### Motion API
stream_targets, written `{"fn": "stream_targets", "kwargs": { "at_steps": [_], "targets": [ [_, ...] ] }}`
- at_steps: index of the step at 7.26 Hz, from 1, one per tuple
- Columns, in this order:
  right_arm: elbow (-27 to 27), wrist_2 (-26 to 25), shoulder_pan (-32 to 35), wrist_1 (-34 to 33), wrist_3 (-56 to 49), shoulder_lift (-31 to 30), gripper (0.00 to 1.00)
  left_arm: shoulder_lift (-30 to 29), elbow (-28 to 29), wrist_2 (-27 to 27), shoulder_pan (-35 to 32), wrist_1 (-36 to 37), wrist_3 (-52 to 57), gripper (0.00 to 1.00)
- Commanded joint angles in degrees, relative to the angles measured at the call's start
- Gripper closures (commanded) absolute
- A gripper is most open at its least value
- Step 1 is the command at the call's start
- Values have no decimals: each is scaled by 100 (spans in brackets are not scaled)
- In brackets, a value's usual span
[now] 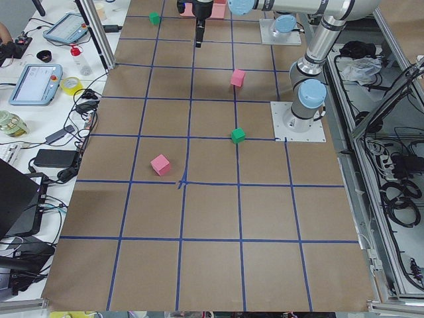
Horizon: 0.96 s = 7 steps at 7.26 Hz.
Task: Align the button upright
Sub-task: 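Lift the switch out of the bin with the right gripper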
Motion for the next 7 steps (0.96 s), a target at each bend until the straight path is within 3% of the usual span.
{"fn": "stream_targets", "kwargs": {
  "at_steps": [1,4,6,7],
  "targets": [
    [9,7,1111,-651,1247,427,100,-5,-2,-17,8,0,-15,0],
    [0,383,1782,-1486,1313,1026,100,-5,7,-17,-1,0,-15,0],
    [-26,184,2142,-1805,1260,1404,100,-5,7,1,-1,0,2,0],
    [-18,-183,2388,-1911,1295,1623,100,-5,-2,1,-1,0,2,0]
  ]
}}
